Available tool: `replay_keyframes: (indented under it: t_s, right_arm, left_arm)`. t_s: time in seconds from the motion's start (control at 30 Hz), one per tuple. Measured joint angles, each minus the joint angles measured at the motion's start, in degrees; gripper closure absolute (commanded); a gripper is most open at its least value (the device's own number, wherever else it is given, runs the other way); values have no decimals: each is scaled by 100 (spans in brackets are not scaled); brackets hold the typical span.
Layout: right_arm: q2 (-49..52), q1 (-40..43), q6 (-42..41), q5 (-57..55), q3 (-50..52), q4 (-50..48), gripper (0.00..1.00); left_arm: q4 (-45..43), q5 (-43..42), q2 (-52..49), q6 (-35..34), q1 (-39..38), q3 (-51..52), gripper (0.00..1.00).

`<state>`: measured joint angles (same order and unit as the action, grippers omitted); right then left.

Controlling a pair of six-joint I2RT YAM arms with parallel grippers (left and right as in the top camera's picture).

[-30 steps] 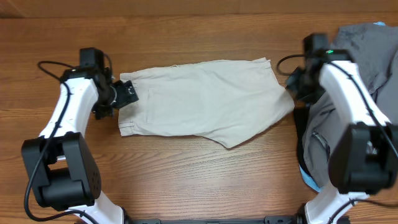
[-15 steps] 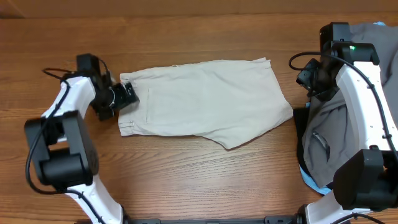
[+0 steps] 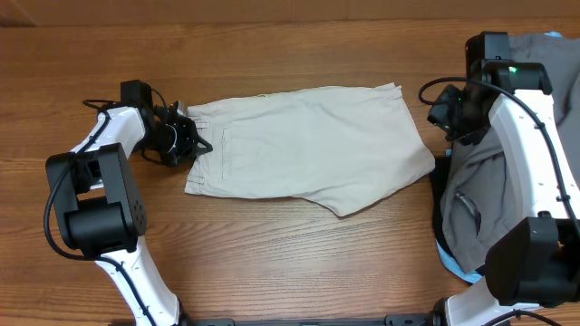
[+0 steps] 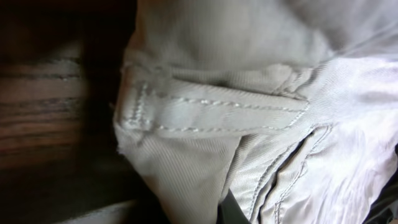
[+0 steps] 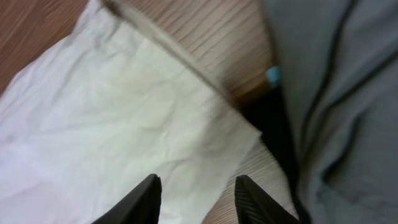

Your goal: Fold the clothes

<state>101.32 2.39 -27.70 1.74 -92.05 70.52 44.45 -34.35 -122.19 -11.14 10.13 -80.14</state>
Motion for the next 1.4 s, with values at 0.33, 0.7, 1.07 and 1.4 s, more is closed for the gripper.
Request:
replay_keyframes:
  t_s: [0.33, 0.7, 1.07, 1.4]
  right_arm:
    - [28, -1104, 1429, 1064, 2, -70, 96]
    - [337, -2636, 1687, 1770, 933, -1408, 96]
    - [1082, -3786, 1582, 2396, 1379, -2350, 96]
    - [1792, -4240, 1523, 3281, 1421, -2942, 96]
  left_arm:
    - [2371, 695, -87, 42, 155, -1132, 96]
    - [4070, 953, -83, 87, 164, -3311, 96]
    - [5152, 977, -83, 87, 149, -4214, 96]
    - [5156, 476, -83, 197, 81, -4336, 94]
